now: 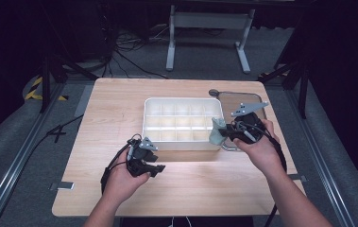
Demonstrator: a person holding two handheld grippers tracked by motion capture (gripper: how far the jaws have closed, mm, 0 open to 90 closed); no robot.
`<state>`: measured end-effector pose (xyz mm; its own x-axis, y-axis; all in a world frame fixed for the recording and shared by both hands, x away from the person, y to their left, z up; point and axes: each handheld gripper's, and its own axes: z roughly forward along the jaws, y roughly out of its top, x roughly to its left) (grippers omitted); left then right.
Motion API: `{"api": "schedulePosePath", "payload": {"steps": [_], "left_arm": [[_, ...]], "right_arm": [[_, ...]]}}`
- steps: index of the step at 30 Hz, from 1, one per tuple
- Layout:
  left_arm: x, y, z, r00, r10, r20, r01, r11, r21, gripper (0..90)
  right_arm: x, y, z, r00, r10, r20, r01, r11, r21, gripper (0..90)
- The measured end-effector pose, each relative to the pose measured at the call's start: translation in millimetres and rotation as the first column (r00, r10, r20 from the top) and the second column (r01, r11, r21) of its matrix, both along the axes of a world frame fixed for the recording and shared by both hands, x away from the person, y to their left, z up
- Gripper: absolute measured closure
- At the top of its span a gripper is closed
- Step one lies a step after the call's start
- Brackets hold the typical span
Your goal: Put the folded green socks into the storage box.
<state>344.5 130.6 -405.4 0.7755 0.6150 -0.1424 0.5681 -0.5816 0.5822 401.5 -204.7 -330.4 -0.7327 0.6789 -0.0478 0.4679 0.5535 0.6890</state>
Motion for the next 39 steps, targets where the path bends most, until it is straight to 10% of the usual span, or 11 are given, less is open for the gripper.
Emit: {"api": "schedulePosePath", "payload": {"steps": [18,39], "left_arm": [[0.3,3.2,-0.1,0.9999,0.009,0.004,-0.009,0.9999,-0.007,53.0],[0.0,6.6,0.3,0.9999,0.013,0.000,-0.013,0.9999,-0.009,52.6]], "right_arm": [[38.3,-3.3,-3.8,0.9994,-0.021,-0.029,0.019,0.999,-0.049,74.8],[56.9,18.4,-51.3,0.9983,-0.028,-0.051,0.016,0.972,-0.235,74.7]]}}
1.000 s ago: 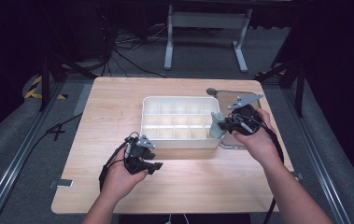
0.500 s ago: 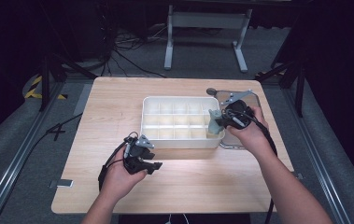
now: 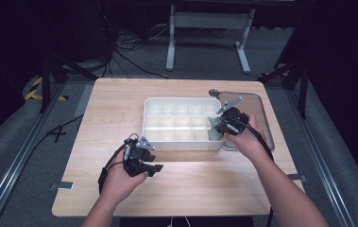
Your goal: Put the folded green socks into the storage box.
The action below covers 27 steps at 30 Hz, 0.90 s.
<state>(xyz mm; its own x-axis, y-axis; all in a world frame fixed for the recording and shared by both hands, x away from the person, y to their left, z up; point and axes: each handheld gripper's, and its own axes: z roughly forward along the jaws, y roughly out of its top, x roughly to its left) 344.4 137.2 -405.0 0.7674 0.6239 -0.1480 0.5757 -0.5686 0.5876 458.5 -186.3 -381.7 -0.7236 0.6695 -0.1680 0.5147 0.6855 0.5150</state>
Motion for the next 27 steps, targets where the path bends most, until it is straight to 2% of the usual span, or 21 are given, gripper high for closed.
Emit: {"api": "schedulePosePath", "payload": {"steps": [2,3,7,12,18,19,20,27], "left_arm": [[0.0,-0.3,-0.3,1.0000,0.001,0.000,-0.001,1.0000,-0.003,52.6],[-0.1,-0.8,-0.6,1.0000,0.001,-0.004,-0.001,1.0000,-0.004,52.5],[0.0,-0.9,-0.6,1.0000,-0.003,0.001,0.003,1.0000,0.000,52.4],[0.5,-0.4,-1.1,1.0000,-0.007,-0.002,0.007,1.0000,0.000,52.3],[0.4,-1.7,-1.9,0.9999,-0.009,-0.010,0.009,0.9999,0.006,52.3],[0.3,-2.0,-2.0,0.9999,-0.008,-0.010,0.008,1.0000,0.006,52.3],[0.3,-2.4,-2.4,0.9999,-0.008,-0.008,0.008,1.0000,0.003,52.4],[0.7,-2.9,-3.1,0.9999,-0.013,-0.005,0.013,0.9998,0.012,52.4]], "right_arm": [[-0.3,1.0,-0.9,1.0000,0.001,-0.005,-0.001,1.000,-0.003,74.7],[-0.5,4.0,-3.9,0.9999,0.007,-0.015,-0.008,1.000,-0.029,74.7],[-0.7,9.0,-11.7,0.9991,0.000,-0.042,-0.003,0.998,-0.062,74.7],[1.4,10.4,-20.6,0.9964,-0.011,-0.084,0.007,0.998,-0.055,74.7],[4.0,14.1,-23.9,0.9925,-0.021,-0.120,0.012,0.997,-0.076,74.8],[5.1,14.4,-24.0,0.9911,-0.024,-0.131,0.014,0.997,-0.079,74.8],[7.8,15.3,-25.6,0.9865,-0.033,-0.160,0.020,0.996,-0.081,74.8],[13.4,24.2,-30.6,0.9802,-0.047,-0.192,0.017,0.988,-0.152,74.8]]}}
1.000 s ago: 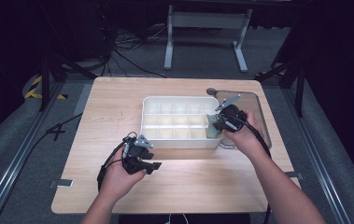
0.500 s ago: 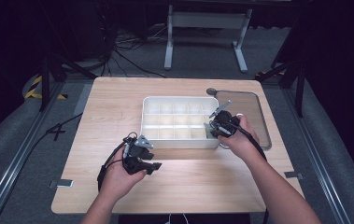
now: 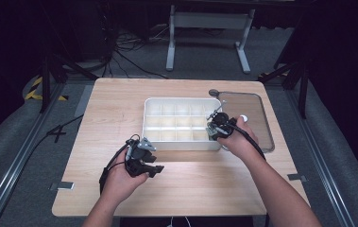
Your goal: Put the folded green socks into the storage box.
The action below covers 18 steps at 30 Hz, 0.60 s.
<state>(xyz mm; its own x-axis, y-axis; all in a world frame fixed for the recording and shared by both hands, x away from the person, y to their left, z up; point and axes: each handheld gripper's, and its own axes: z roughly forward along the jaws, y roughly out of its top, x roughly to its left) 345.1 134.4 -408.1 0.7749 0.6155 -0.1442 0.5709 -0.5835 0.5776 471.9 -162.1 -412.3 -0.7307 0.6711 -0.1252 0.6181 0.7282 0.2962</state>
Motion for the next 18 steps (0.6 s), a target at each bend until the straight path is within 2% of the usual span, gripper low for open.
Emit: {"api": "schedulePosePath", "payload": {"steps": [3,10,12,13,15,18], "left_arm": [[-0.1,0.0,0.3,1.0000,-0.001,-0.002,0.001,1.0000,0.002,52.4],[-0.3,0.3,0.5,1.0000,-0.003,-0.007,0.003,1.0000,0.000,52.3],[-0.2,0.2,0.1,1.0000,-0.002,-0.005,0.002,1.0000,0.000,52.1],[-0.2,0.2,0.0,1.0000,-0.001,-0.005,0.001,1.0000,0.001,52.1],[-0.1,0.1,-0.1,1.0000,-0.004,-0.008,0.004,1.0000,0.001,52.0],[-0.5,0.1,-0.8,0.9999,-0.004,-0.013,0.004,1.0000,0.004,51.9]], "right_arm": [[2.6,3.7,-4.2,0.9999,-0.007,-0.013,0.007,1.000,-0.023,74.8],[3.4,2.4,-2.4,0.9995,-0.008,-0.031,0.007,1.000,-0.008,72.6],[2.4,-1.8,7.5,0.9986,-0.028,-0.045,0.029,0.999,0.023,63.9],[2.4,-1.8,7.5,0.9986,-0.028,-0.045,0.029,0.999,0.023,63.9],[2.5,-8.3,15.8,0.9969,-0.040,-0.068,0.047,0.994,0.097,59.5],[2.0,-12.8,27.6,0.9977,-0.044,-0.051,0.050,0.989,0.137,53.6]]}}
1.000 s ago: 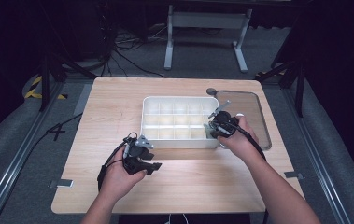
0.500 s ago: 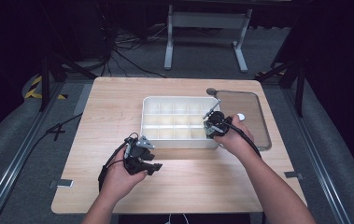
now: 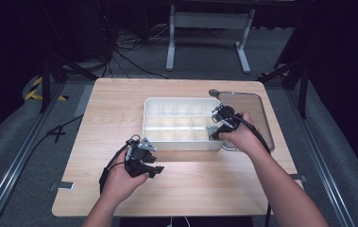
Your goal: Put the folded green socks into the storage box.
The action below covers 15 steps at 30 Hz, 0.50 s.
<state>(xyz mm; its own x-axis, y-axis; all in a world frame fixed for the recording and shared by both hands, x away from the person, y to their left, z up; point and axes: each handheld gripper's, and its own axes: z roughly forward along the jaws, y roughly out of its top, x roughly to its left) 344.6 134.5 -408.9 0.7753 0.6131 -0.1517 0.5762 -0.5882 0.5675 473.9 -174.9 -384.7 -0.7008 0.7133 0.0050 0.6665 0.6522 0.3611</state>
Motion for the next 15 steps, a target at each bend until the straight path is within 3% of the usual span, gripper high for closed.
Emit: {"api": "schedulePosePath", "payload": {"steps": [4,7,8,11,12,15], "left_arm": [[-1.2,0.3,0.6,1.0000,0.003,-0.003,-0.003,1.0000,0.002,51.7],[-1.3,1.0,0.6,1.0000,0.005,0.001,-0.005,1.0000,-0.001,51.6],[-1.2,1.3,0.0,1.0000,0.007,0.004,-0.007,1.0000,-0.004,51.6],[-1.3,1.9,-0.5,1.0000,0.008,-0.003,-0.008,1.0000,-0.002,51.6],[-1.3,1.9,-0.5,1.0000,0.008,-0.003,-0.008,1.0000,-0.002,51.6],[-1.8,2.2,-0.4,1.0000,0.009,-0.004,-0.009,1.0000,0.000,51.6]], "right_arm": [[1.8,4.9,2.8,0.9997,0.006,0.025,-0.007,1.000,0.024,54.4],[5.5,11.8,-2.2,0.9994,0.021,0.029,-0.021,0.999,-0.030,74.8],[6.2,13.1,-3.3,0.9991,0.023,0.035,-0.021,0.998,-0.053,76.9],[8.9,15.8,-10.1,0.9996,0.028,0.010,-0.027,0.995,-0.098,79.4],[8.9,15.8,-10.1,0.9996,0.028,0.010,-0.027,0.995,-0.098,79.4],[14.2,17.7,-21.9,0.9987,0.023,-0.045,-0.027,0.995,-0.096,80.1]]}}
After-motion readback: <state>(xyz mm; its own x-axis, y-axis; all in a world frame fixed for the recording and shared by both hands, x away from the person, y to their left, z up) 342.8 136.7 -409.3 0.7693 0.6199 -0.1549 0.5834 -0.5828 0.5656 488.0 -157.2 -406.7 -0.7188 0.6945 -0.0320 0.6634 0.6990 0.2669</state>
